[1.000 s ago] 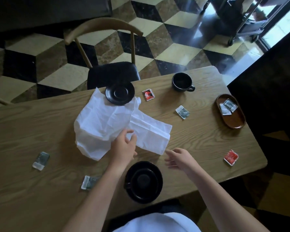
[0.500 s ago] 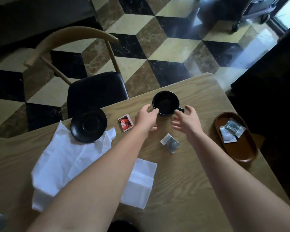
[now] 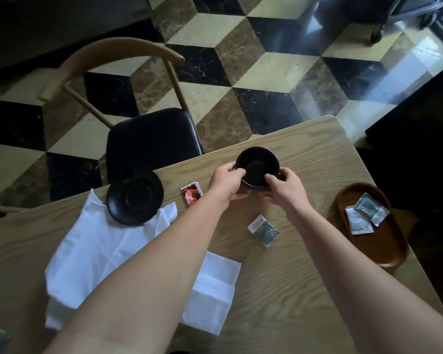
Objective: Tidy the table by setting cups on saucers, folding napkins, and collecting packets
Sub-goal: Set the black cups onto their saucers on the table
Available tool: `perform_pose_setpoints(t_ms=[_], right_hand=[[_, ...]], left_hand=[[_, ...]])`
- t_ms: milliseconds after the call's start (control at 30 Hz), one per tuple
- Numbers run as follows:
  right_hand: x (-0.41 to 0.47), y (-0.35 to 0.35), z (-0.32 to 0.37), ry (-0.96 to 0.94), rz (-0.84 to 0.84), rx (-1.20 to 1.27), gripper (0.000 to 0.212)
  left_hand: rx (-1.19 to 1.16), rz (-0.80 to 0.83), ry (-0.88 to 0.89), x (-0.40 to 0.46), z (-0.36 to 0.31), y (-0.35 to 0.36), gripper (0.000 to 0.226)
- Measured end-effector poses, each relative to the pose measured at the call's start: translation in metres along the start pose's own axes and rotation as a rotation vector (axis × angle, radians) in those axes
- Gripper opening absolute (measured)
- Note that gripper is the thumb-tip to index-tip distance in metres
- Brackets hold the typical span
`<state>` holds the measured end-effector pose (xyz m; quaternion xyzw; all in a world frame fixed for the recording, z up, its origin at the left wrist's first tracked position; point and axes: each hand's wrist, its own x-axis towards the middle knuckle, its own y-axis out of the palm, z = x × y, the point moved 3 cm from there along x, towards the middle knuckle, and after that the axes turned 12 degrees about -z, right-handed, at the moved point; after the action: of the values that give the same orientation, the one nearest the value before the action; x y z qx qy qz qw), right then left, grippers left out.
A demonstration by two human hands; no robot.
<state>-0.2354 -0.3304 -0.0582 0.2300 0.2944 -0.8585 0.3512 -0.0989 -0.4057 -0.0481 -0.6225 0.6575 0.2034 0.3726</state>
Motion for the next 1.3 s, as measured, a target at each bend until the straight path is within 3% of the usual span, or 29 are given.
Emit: perform_pose_setpoints(t_ms=[167,333,467,600,667,967,1300], right_hand=[[-0.016,0.019,0.027,-0.142,-0.002,-0.08,0.024],[-0.05,0.079,0.068,-0.285,0.184,-0.185,0.024],[-0.087,0.139,0.085,-0.351,0.345,-0.246,0.026],[-0.119,0.19,0.079,-0.325,0.445,-0.279,0.03],[-0.131,0.21,0.07,-0.302,0.468,-0.313,0.028],[-0.133,0.243,0.04,-0.283,0.477,-0.436,0.023],[-0.122,0.252,0.036,-0.293,0.463,-0.455,0.026]], left_hand=[[-0.013,0.015,0.079,-0.009,-0.014,-0.037,0.033],[0.028,-0.186,0.253,-0.005,-0.027,-0.132,0.021],[-0.035,-0.269,0.243,0.005,-0.024,-0.21,0.027],[-0.079,-0.347,0.232,0.013,-0.007,-0.264,0.004],[-0.084,-0.377,0.201,0.018,0.005,-0.282,0.009],[-0.08,-0.405,0.126,0.035,0.045,-0.299,0.007],[-0.006,-0.416,0.142,0.047,0.043,-0.3,0.03]])
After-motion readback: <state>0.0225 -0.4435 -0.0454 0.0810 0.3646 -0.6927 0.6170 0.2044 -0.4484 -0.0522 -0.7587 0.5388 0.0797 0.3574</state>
